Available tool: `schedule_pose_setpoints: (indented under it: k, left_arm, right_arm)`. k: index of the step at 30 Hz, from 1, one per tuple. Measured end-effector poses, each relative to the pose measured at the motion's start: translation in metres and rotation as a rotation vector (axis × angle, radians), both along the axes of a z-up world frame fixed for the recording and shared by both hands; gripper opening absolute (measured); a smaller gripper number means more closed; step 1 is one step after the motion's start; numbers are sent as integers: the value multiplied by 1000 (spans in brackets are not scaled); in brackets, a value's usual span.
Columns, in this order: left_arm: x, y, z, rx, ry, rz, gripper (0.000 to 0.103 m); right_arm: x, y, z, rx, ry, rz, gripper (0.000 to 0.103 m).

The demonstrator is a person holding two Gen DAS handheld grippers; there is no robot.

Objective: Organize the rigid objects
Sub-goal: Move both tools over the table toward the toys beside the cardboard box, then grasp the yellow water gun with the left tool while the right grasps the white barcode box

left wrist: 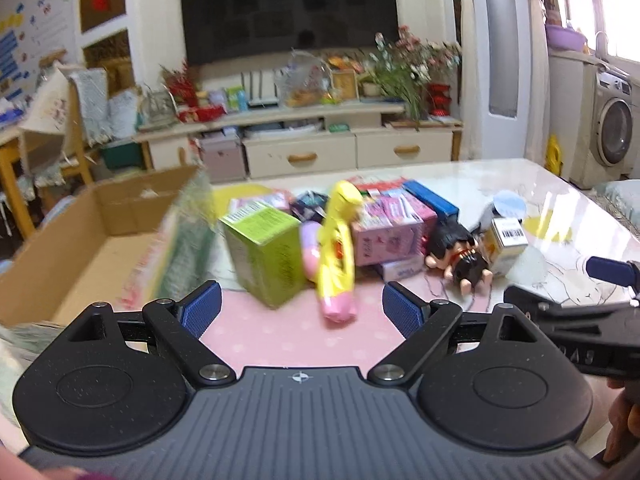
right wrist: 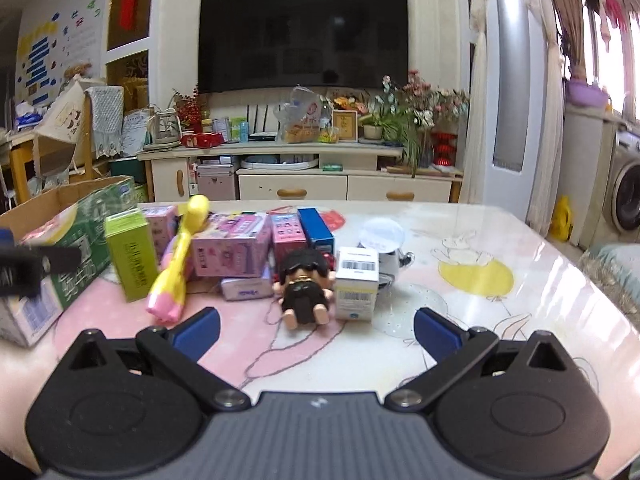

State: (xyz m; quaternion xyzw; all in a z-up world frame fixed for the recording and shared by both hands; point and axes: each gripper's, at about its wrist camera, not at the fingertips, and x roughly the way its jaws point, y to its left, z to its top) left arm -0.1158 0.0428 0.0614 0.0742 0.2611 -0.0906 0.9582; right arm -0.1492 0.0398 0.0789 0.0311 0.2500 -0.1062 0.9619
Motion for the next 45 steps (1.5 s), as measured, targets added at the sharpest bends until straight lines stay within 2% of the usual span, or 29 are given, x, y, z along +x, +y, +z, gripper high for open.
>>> schedule_pose_setpoints:
  k: [3, 9, 12, 20, 22, 25, 31, 32, 34, 39, 41, 45]
  left_arm:
    - [15, -5, -10, -20, 30, 0, 103]
    - [42, -22, -21, -22, 52, -18, 103]
    - [58, -33, -28, -9, 75, -29, 103]
    - [88, -41, -47, 10, 107, 13, 89]
    - [92, -42, -48, 17, 104, 23, 80]
    - [99, -45, -49, 28, 111, 41, 75]
    - [109, -45, -52, 43, 142, 82, 61]
    - [110, -46, -52, 55, 145, 89, 60]
    - [112, -46, -54, 77, 154, 104, 49]
    - [117, -46, -55, 75, 171, 117, 43]
    - [117, -46, -54, 79, 175, 117, 42]
    - [118, -45, -54, 63, 180, 116, 41]
  right_arm:
    - [8, -15, -5, 26, 11, -13, 102]
    - [26, -42, -5, 117, 6, -35, 102]
    - [35, -46, -6, 129, 11, -26, 100]
    - [55, -60, -10, 158, 28, -24, 91]
    - [59, -61, -10, 163, 30, -21, 90]
    - [68, -63, -12, 176, 53, -16, 86]
    - [76, -67, -14, 182, 61, -27, 70]
    - [76, -69, -14, 182, 57, -31, 64]
    - [76, -71, -13, 185, 51, -39, 55]
    - [79, -72, -14, 168, 65, -55, 37]
    - [79, -72, -15, 163, 69, -51, 34]
    - [77, -69, -14, 132, 71, -52, 34]
